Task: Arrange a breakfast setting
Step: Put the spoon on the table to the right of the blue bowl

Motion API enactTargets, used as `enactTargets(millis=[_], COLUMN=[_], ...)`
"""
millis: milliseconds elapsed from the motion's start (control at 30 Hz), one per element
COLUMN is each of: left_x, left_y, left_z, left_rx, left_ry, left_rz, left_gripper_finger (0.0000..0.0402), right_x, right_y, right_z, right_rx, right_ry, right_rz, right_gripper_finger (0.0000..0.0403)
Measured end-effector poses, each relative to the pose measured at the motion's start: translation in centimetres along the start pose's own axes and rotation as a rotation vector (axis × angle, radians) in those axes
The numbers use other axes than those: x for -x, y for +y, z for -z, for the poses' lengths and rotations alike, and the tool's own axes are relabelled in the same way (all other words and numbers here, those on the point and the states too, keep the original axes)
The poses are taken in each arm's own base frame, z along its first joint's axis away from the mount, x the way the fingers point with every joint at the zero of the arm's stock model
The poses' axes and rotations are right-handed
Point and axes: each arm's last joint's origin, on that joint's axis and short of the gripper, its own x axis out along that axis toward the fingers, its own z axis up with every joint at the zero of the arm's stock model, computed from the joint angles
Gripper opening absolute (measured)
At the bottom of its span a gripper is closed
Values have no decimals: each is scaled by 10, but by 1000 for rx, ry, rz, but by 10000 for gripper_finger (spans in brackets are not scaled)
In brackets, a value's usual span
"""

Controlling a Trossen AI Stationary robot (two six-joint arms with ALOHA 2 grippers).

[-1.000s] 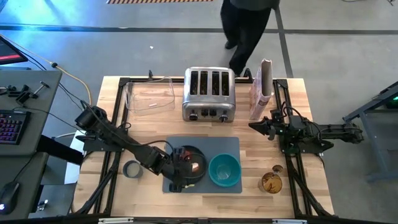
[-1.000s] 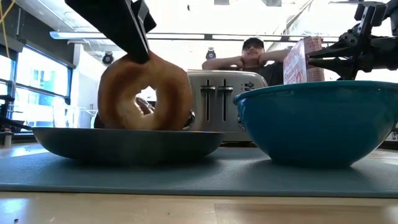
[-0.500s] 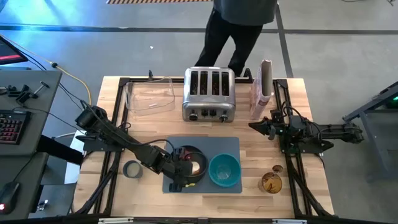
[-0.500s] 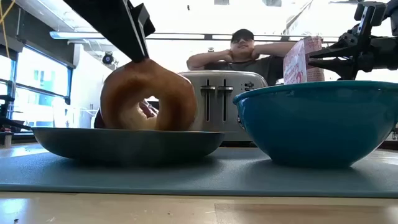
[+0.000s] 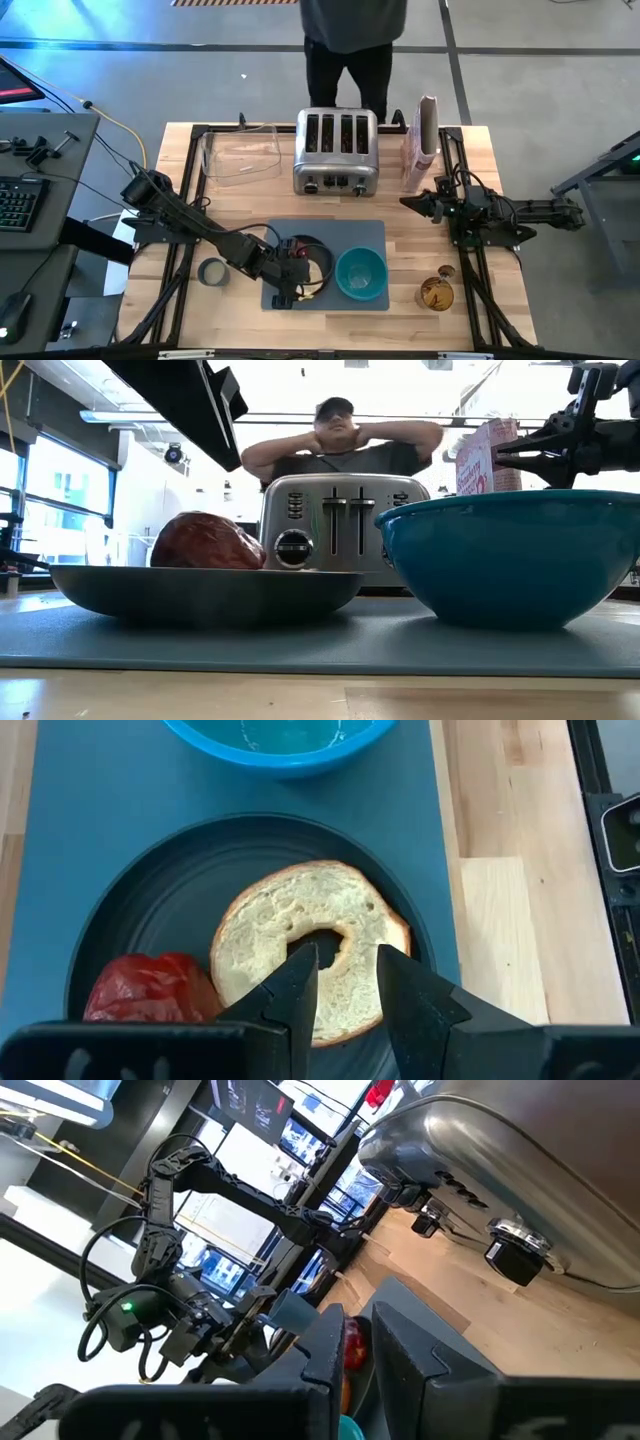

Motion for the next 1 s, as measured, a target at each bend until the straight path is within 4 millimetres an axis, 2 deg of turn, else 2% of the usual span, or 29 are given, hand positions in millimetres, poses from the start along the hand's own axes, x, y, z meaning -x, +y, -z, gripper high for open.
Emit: enactTargets(millis=[233,567,667,800,1000], left_x=[-1,-2,-3,-4,-1], left_y=[2,11,19,35,58], left_z=[-4,-21,-28,-38,-54], left_rx=[83,182,213,264,341], left_ry=[-33,-176,-227,-279,-395], left_rz=[8,-12,-36,-63,-65], left_gripper_finger=[90,90,90,90,90], right_x=[0,0,0,0,6], right_y=[0,1,1,3,26], right_z=[0,1,1,1,-15], right_rx=[-106,-114,-126,-44,94], right_ry=[1,34,35,73,41], right_rz=[-1,-22,-23,-59,-155], right_gripper_finger=[37,37,37,37,37])
